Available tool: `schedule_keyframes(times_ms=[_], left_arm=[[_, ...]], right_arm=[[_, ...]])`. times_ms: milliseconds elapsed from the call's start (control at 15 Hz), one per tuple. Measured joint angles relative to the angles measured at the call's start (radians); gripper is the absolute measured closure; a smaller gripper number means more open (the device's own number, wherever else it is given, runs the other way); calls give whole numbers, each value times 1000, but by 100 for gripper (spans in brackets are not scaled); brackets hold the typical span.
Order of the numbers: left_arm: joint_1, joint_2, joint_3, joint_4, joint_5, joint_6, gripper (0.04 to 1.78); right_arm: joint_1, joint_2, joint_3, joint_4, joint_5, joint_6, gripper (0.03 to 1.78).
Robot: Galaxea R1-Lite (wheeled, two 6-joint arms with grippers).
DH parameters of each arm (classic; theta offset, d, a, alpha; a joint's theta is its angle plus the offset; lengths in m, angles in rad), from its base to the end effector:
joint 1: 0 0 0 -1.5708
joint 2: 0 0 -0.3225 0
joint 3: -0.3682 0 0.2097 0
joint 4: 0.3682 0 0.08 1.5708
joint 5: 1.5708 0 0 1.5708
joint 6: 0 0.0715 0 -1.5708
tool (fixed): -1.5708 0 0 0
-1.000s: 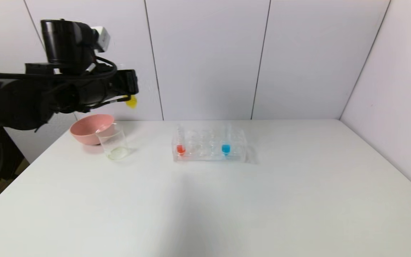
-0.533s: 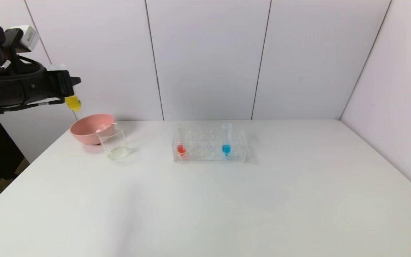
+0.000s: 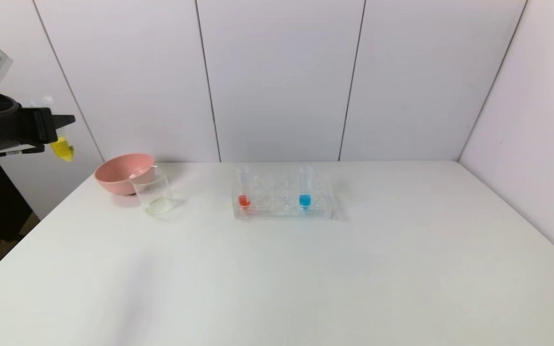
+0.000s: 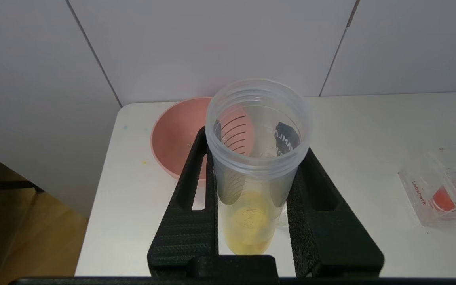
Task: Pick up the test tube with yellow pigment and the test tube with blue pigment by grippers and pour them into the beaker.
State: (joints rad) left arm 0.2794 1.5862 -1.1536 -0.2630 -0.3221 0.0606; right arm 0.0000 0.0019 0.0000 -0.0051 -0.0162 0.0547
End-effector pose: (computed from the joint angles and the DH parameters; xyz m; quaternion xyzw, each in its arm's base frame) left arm 0.3522 0.0775 0.2840 0.0051 0.0802 -0.0237 0.9965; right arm 0.0248 -0.0012 0.0762 0.0274 -0.0018 -0.0081 0.9996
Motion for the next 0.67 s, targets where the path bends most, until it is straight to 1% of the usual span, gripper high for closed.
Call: schedule_keyframes(times_ms=[200,333,467,533,667], left_arm=[[49,26,-1,0,-59,75,132],[67,51,-11,-1,-83,110,132],[91,94,-45,-4,-114,163,132],[100,117,-64,-6,-137,177,132],[101,159,-97,-6,-153,184,132]], right_arm=[[0,0,0,0,0,0,10],[0,0,0,0,0,0,10],[0,0,0,0,0,0,10],[0,0,0,0,0,0,10],[0,0,0,0,0,0,10]])
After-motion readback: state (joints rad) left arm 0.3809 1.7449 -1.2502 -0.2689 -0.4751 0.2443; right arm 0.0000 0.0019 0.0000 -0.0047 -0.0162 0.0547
